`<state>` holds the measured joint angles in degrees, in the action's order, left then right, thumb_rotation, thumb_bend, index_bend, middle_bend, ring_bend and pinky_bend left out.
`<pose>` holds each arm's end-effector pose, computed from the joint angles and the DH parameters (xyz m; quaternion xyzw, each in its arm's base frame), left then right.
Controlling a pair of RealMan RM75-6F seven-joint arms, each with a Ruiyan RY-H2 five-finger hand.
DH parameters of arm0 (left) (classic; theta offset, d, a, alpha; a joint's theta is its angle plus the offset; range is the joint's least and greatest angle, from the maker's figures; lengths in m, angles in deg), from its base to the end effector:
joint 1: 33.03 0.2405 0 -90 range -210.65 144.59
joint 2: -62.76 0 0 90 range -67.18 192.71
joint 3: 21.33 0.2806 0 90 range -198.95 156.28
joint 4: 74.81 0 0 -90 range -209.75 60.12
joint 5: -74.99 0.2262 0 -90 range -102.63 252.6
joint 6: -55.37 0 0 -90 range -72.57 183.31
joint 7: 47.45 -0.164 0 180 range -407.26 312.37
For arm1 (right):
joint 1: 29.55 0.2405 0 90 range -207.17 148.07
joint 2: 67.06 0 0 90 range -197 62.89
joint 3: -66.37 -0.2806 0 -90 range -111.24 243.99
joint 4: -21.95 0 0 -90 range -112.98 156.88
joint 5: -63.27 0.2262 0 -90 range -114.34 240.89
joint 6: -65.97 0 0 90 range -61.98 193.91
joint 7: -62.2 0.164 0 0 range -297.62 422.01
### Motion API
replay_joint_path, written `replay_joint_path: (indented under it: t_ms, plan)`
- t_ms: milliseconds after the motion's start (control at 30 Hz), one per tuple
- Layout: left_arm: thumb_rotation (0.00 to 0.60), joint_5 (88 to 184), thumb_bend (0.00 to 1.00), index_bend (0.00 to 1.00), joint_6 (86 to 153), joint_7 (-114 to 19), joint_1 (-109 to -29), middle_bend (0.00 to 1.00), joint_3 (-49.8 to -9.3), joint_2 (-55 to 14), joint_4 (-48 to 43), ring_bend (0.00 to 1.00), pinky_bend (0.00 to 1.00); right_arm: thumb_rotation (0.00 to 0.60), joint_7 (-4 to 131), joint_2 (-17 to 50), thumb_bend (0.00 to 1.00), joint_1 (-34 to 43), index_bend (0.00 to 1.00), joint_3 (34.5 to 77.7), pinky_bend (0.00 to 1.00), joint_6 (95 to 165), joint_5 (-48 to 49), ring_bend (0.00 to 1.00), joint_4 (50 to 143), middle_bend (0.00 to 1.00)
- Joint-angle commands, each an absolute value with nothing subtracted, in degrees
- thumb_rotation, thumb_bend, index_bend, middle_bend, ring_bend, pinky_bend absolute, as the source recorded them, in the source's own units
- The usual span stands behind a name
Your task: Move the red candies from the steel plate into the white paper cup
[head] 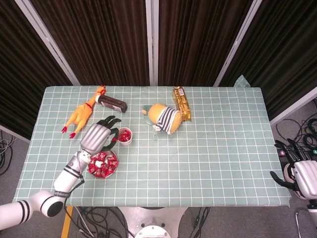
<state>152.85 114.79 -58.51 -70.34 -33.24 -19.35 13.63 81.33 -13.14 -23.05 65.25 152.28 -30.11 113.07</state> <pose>-0.1605 0.3722 0.0133 -0.7308 -0.3325 -0.4392 0.4031 -0.3313 -0.2068 0.2088 0.6127 -0.3999 0.4467 0.5149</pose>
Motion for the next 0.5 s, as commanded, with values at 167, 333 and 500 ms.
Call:
replay_joint_path:
  t_ms: [167, 333, 500]
  plan:
    - [0.6, 148.3, 0.4, 0.63, 110.4, -60.4, -74.7, 0.3, -35.3, -23.6, 9.1, 0.15, 0.34, 0.6, 81.8, -13.0, 0.21, -23.1, 0.08, 65.2, 0.14, 152.2, -29.8, 0.0, 112.6, 0.2]
    - [0.6, 145.3, 0.4, 0.62, 107.8, -61.8, -77.2, 0.3, -35.7, -26.6, 4.9, 0.15, 0.34, 0.6, 82.2, -12.9, 0.21, -23.2, 0.08, 65.1, 0.14, 152.3, -29.7, 0.0, 112.1, 0.2]
    - [0.6, 143.0, 0.39, 0.58, 106.6, -64.5, -78.6, 0.3, -35.1, -28.8, 1.3, 0.15, 0.33, 0.6, 82.5, -13.0, 0.21, -23.3, 0.08, 65.1, 0.14, 152.4, -29.5, 0.0, 111.9, 0.2]
